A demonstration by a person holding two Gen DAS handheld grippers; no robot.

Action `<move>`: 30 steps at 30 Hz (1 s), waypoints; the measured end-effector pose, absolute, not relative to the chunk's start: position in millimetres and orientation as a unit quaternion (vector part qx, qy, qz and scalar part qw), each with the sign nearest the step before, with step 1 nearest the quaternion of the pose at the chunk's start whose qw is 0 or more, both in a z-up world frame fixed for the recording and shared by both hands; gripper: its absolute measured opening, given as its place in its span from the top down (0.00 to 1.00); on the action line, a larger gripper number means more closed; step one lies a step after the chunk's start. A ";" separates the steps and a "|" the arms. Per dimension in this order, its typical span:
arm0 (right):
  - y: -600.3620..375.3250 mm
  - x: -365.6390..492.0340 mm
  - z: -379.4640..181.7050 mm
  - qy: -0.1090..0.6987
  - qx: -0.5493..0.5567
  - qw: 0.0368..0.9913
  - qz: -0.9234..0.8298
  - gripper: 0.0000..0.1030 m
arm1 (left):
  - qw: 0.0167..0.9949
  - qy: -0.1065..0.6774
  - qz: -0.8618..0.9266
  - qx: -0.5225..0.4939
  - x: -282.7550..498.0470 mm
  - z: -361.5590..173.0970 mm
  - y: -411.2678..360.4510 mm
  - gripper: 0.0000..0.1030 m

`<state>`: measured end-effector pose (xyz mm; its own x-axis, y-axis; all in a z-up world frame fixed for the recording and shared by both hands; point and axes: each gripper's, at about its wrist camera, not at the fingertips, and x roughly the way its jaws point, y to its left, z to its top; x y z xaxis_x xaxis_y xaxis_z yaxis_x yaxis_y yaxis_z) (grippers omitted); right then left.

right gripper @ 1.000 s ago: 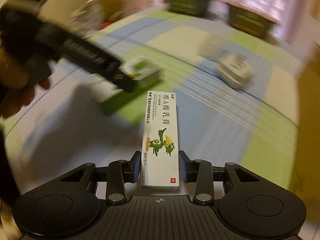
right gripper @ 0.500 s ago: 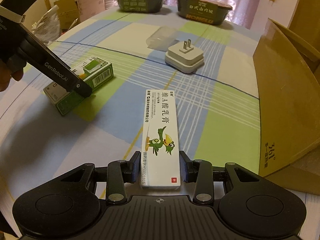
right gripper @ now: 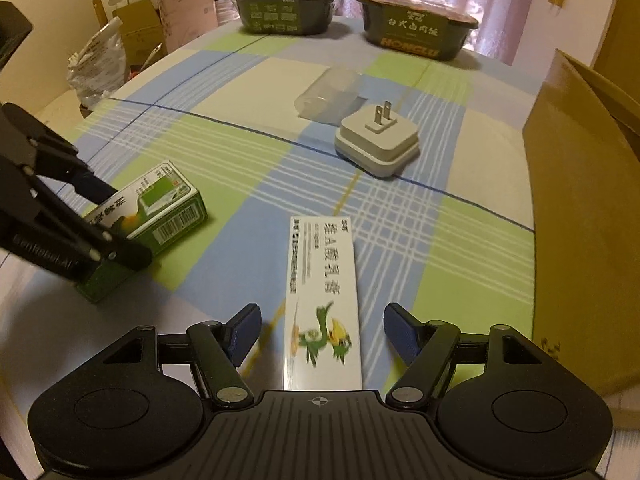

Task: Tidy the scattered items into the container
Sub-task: 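Grasp the green medicine box with the left gripper while the right gripper holds the tube box, then carry the green box and white tube box over the cardboard box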

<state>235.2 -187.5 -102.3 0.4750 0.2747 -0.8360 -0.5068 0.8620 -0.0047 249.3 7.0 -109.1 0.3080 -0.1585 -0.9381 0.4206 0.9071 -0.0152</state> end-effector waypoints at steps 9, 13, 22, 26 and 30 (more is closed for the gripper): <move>-187.6 236.0 -107.1 0.480 -0.120 0.840 0.222 0.60 | 0.793 0.568 -0.178 0.127 249.5 -113.7 3.3 0.50; -191.2 216.6 -103.1 0.479 -0.106 0.844 0.217 0.60 | 0.792 0.571 -0.182 0.116 239.2 -108.4 2.4 0.51; -204.8 165.1 -83.1 0.486 -0.050 0.848 0.203 0.60 | 0.788 0.573 -0.195 0.109 192.7 -98.0 -12.1 0.51; -211.8 152.1 -70.4 0.482 -0.048 0.853 0.195 0.60 | 0.793 0.569 -0.195 0.096 173.2 -86.8 -16.1 0.51; -219.9 141.9 -53.6 0.471 -0.048 0.861 0.187 0.60 | 0.800 0.561 -0.195 0.089 160.8 -71.1 -18.9 0.51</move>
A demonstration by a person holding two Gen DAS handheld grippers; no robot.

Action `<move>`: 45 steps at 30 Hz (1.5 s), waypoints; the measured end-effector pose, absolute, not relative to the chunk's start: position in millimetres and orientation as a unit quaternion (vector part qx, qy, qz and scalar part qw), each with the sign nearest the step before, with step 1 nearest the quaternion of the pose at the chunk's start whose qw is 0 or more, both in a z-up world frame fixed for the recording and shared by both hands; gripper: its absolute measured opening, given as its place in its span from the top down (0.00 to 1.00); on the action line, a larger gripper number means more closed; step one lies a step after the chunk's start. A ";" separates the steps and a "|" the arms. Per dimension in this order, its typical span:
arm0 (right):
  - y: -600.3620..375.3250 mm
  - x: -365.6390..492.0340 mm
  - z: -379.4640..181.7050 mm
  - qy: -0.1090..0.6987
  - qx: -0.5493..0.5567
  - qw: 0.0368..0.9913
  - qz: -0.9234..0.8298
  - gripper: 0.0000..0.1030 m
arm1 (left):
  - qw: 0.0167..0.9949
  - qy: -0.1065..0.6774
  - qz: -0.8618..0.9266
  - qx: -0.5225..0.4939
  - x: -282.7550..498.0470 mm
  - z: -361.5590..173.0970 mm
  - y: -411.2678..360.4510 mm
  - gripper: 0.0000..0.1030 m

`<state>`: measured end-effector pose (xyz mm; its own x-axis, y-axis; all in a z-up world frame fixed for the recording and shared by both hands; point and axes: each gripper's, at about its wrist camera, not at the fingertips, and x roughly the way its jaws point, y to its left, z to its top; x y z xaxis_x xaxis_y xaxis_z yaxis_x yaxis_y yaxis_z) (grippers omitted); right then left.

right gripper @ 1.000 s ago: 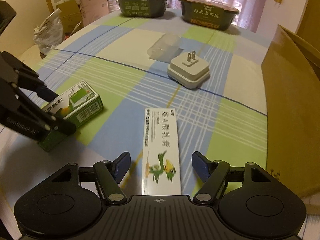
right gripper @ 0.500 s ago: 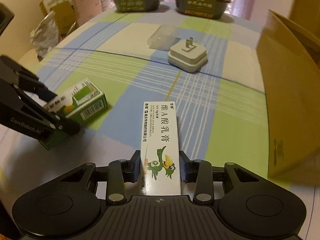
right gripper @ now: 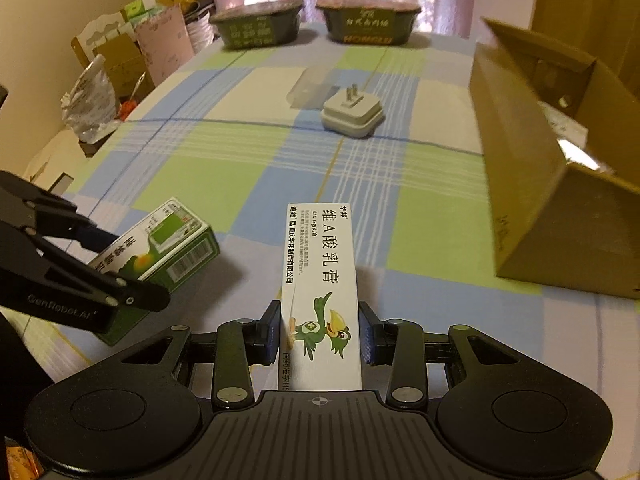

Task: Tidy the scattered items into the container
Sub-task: 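Carry the green box and white tube box over the cardboard box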

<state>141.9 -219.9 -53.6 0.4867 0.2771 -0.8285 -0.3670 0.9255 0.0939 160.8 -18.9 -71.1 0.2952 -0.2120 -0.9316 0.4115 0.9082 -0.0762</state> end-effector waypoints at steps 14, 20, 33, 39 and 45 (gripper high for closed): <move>-256.9 104.5 1.9 0.430 -0.034 0.890 0.147 0.60 | 0.825 0.514 -0.216 0.086 126.9 -13.4 -48.3 0.51; -274.5 92.0 15.9 0.419 -0.024 0.899 0.127 0.60 | 0.831 0.499 -0.231 0.090 120.2 0.4 -63.9 0.51; -291.4 83.9 21.1 0.414 -0.008 0.903 0.112 0.60 | 0.833 0.491 -0.240 0.090 118.3 9.7 -78.1 0.51; -294.4 82.0 18.8 0.416 -0.001 0.903 0.107 0.60 | 0.832 0.492 -0.242 0.088 118.3 9.4 -79.0 0.51; -298.8 81.9 16.4 0.418 0.004 0.902 0.106 0.60 | 0.831 0.494 -0.240 0.089 118.8 7.8 -82.0 0.51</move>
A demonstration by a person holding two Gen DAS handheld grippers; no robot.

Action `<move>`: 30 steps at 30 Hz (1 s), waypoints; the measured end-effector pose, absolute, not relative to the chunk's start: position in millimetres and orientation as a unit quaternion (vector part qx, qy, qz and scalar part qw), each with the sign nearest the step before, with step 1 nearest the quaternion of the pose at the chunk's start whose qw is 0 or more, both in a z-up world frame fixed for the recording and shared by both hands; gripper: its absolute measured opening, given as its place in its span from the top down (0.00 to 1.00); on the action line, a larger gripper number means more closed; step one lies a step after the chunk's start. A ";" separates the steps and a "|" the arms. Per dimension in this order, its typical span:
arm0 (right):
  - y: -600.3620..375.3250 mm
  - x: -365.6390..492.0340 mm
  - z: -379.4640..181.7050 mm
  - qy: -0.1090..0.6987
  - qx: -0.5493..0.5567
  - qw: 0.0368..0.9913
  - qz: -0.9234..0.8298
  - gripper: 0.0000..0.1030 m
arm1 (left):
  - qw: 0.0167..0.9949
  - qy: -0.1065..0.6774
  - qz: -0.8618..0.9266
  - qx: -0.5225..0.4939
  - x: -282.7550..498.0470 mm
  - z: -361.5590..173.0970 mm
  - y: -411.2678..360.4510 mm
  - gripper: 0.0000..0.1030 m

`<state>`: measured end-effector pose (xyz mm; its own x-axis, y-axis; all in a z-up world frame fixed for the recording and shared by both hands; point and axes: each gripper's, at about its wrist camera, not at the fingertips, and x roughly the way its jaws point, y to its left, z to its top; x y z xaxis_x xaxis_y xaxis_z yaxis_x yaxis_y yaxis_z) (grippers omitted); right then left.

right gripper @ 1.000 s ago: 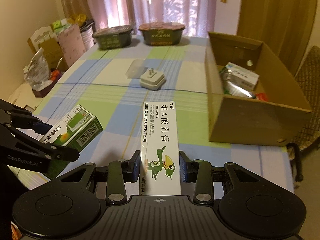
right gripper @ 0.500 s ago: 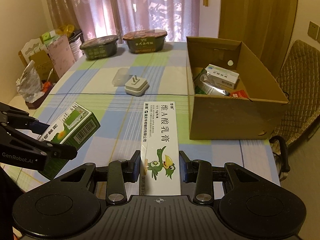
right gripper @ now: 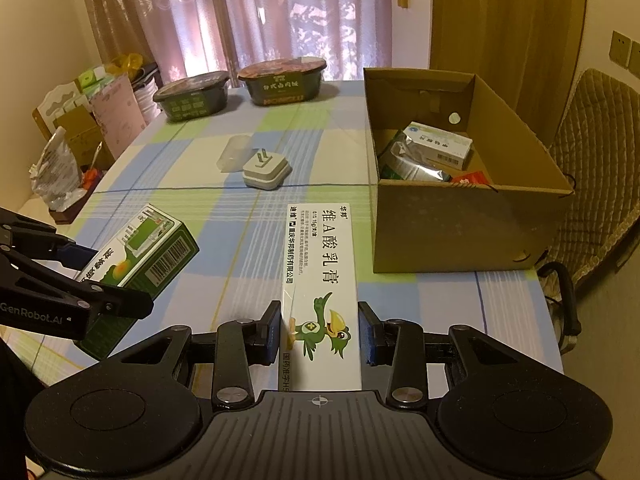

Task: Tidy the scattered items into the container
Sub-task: 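Carry the green box and white tube box over the cardboard box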

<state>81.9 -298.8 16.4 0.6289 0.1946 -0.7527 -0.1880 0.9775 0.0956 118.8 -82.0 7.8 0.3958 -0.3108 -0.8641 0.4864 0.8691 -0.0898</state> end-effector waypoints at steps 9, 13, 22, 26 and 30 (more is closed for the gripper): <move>-308.9 85.2 17.7 0.413 0.015 0.905 0.099 0.60 | 0.829 0.494 -0.245 0.095 124.8 9.0 -93.8 0.51; -317.6 87.6 21.2 0.407 0.018 0.908 0.093 0.60 | 0.828 0.492 -0.251 0.099 128.7 10.7 -103.6 0.51; -345.2 101.7 36.6 0.390 0.018 0.918 0.074 0.60 | 0.829 0.478 -0.272 0.104 146.0 25.8 -139.2 0.51; -362.5 115.4 46.9 0.380 0.017 0.923 0.062 0.60 | 0.835 0.465 -0.276 0.100 159.4 39.2 -161.6 0.51; -382.6 133.0 61.0 0.368 0.013 0.928 0.052 0.60 | 0.839 0.454 -0.288 0.080 177.7 53.3 -183.6 0.51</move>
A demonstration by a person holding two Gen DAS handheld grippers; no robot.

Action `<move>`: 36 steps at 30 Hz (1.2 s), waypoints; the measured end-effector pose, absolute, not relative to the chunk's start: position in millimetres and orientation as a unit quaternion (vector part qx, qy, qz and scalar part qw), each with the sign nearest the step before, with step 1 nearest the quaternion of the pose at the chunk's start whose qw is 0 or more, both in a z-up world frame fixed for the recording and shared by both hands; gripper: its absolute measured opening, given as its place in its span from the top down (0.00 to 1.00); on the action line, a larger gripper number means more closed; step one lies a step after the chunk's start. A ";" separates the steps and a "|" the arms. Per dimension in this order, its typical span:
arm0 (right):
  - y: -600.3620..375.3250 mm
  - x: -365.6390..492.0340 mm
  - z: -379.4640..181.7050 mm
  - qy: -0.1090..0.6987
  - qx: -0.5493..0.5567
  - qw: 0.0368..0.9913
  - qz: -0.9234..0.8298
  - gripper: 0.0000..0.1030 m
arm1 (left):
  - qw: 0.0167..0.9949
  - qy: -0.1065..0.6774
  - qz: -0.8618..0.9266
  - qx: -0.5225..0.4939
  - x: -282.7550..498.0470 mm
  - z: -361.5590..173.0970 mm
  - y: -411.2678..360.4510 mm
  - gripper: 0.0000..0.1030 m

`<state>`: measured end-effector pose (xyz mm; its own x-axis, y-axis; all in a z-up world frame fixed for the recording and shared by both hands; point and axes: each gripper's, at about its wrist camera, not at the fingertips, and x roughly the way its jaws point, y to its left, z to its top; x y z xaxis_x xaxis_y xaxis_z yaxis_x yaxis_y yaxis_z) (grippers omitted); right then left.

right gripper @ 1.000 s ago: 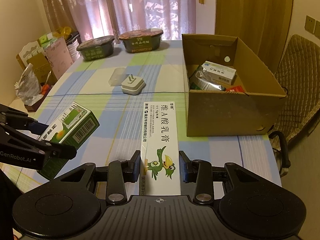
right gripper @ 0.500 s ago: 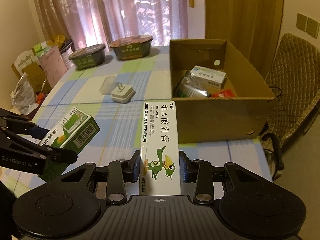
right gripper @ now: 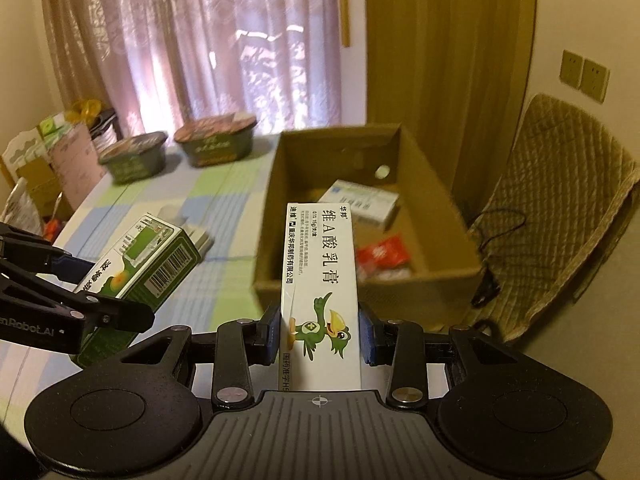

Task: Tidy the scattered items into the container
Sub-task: 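Carry the green box and white tube box over the cardboard box, then open both grippers to drop the two boxes into the cardboard box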

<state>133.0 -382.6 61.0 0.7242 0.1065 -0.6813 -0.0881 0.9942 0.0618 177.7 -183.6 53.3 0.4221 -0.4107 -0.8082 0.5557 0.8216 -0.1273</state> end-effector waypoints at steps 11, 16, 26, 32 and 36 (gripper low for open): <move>-436.2 201.7 78.5 0.343 0.011 0.939 0.034 0.60 | 0.849 0.431 -0.301 0.042 243.4 71.2 -254.0 0.51; -451.2 225.2 67.5 0.349 0.012 0.937 0.030 0.60 | 0.849 0.436 -0.298 0.020 273.0 60.1 -271.9 0.51; -469.5 247.0 43.7 0.364 0.019 0.931 0.027 0.60 | 0.845 0.444 -0.298 0.012 308.3 34.4 -294.2 0.50; -469.6 251.7 34.6 0.371 0.017 0.928 0.028 0.60 | 0.855 0.437 -0.279 0.022 313.3 30.7 -283.0 0.33; -464.6 255.3 31.7 0.374 0.014 0.927 0.033 0.60 | 0.856 0.439 -0.273 0.024 313.0 29.9 -273.3 0.33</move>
